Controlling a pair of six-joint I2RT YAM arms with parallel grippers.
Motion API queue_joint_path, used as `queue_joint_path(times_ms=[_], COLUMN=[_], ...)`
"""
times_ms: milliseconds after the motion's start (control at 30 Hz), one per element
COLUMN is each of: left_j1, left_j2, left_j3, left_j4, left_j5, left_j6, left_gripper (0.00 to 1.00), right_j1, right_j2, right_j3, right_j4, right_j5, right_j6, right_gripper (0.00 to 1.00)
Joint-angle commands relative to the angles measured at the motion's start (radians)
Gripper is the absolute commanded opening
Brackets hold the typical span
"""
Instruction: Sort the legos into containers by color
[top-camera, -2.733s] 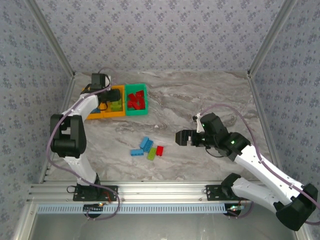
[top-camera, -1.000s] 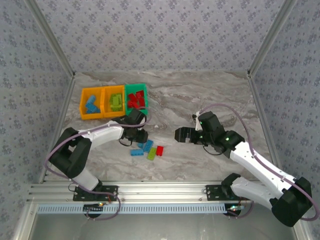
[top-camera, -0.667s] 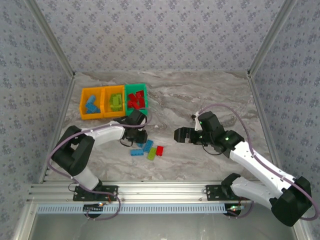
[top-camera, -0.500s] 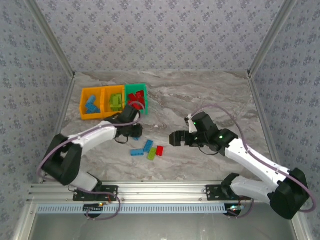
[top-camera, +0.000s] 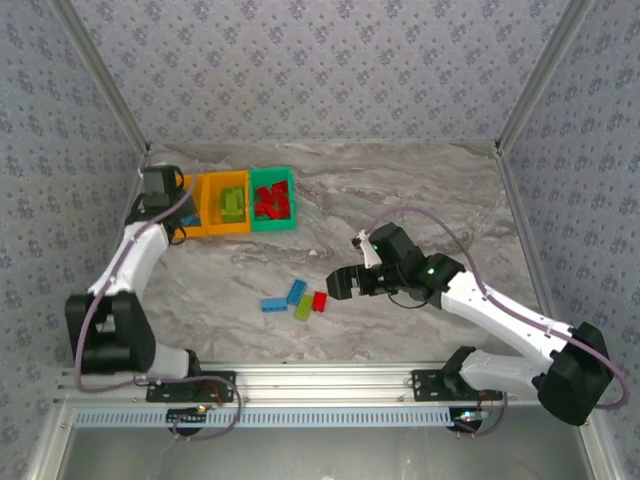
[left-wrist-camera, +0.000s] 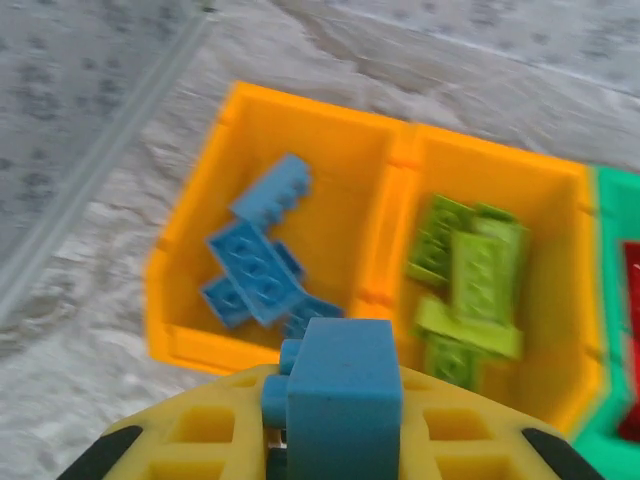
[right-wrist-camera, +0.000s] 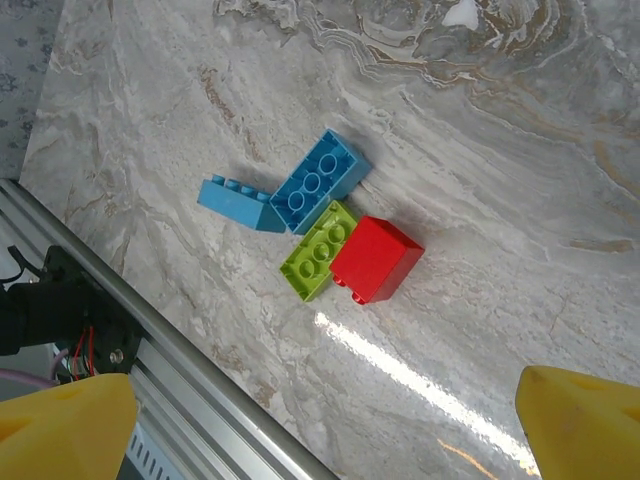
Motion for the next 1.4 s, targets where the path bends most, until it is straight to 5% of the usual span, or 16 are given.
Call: queue_joint_path(times_ms=[0,333,633,933,1133,1367], left_j1=[0.045,0.094,0.016,-0.376,-0.433,-0.433], left_j2=[0.149,0.338,-0.022,-0.374,-0.476,-0.569], left_j3=[0.127,0.290,0.080,0.073,0.067,-0.174], left_j4=[0.048,0.030,0.016,-0.352,-0.578,-0.393], left_j5=[0.025,0.176,0.401,0.337,0.450,0.431], left_j6=[0.050,0.009,-0.116,0.089,0.376,0.501], left_gripper=[0.17,0.51,0.51,0.68,0.83,0.84], right_j1=[0.006,0.005,0.063,0.200,0.222,0.219], right_j2=[-0.075,-0.147,-0.008,0.296,0.448,0.593], right_j3=[0.010,-0.019,0.003,0.037,0.092,0.174], right_j4=[-0.044,-0.087,-0.032,0.153,0.133,0.102], right_j5=[0.043,0.176,0.218,0.240,0.285,0.236], right_j6=[-0.002,0.073,0.066,0.068,-0.118,-0.295], right_gripper=[1.00,1.00,1.00,1.00,0.97,0.83])
